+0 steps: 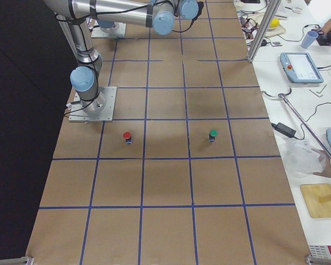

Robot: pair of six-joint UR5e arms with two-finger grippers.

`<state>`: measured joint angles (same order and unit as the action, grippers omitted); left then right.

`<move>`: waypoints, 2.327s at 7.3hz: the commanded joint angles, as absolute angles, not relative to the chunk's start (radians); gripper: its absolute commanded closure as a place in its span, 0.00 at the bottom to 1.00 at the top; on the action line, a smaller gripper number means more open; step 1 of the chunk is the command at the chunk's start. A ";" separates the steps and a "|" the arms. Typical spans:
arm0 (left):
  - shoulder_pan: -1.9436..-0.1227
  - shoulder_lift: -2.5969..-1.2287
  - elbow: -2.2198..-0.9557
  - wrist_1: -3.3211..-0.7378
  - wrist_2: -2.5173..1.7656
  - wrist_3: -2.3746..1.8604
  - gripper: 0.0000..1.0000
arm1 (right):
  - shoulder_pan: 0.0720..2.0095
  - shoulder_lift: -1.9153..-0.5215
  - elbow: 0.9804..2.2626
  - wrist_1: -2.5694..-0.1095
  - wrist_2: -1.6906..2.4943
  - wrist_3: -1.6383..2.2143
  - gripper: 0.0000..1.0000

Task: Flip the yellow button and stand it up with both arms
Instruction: 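Close the right gripper on the yellow button's body beside the left gripper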

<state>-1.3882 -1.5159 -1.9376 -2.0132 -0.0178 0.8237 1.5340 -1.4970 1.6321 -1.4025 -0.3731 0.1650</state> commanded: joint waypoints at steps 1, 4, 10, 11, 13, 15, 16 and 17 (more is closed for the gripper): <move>-1.388 -1.520 -1.937 -2.011 -0.017 0.825 0.98 | 1.534 -1.499 1.632 -1.402 -0.374 0.164 0.76; -1.388 -1.519 -1.937 -2.013 -0.015 0.825 0.98 | 1.534 -1.499 1.631 -1.404 -0.374 0.164 0.76; -1.388 -1.519 -1.937 -2.011 -0.014 0.824 0.98 | 1.534 -1.497 1.631 -1.402 -0.387 0.166 0.25; -1.388 -1.519 -1.937 -2.011 -0.014 0.825 0.98 | 1.534 -1.499 1.631 -1.402 -0.390 0.167 0.11; -1.388 -1.519 -1.937 -2.011 -0.014 0.825 0.98 | 1.535 -1.499 1.632 -1.399 -0.385 0.190 0.05; -1.388 -1.519 -1.937 -2.011 -0.015 0.824 0.98 | 1.566 -1.494 1.634 -1.399 -0.373 0.230 0.06; -1.388 -1.519 -1.936 -2.010 -0.015 0.824 0.98 | 1.592 -1.485 1.631 -1.410 -0.371 0.235 0.08; -1.388 -1.519 -1.936 -2.010 -0.017 0.824 0.98 | 1.594 -1.482 1.623 -1.410 -0.373 0.235 0.08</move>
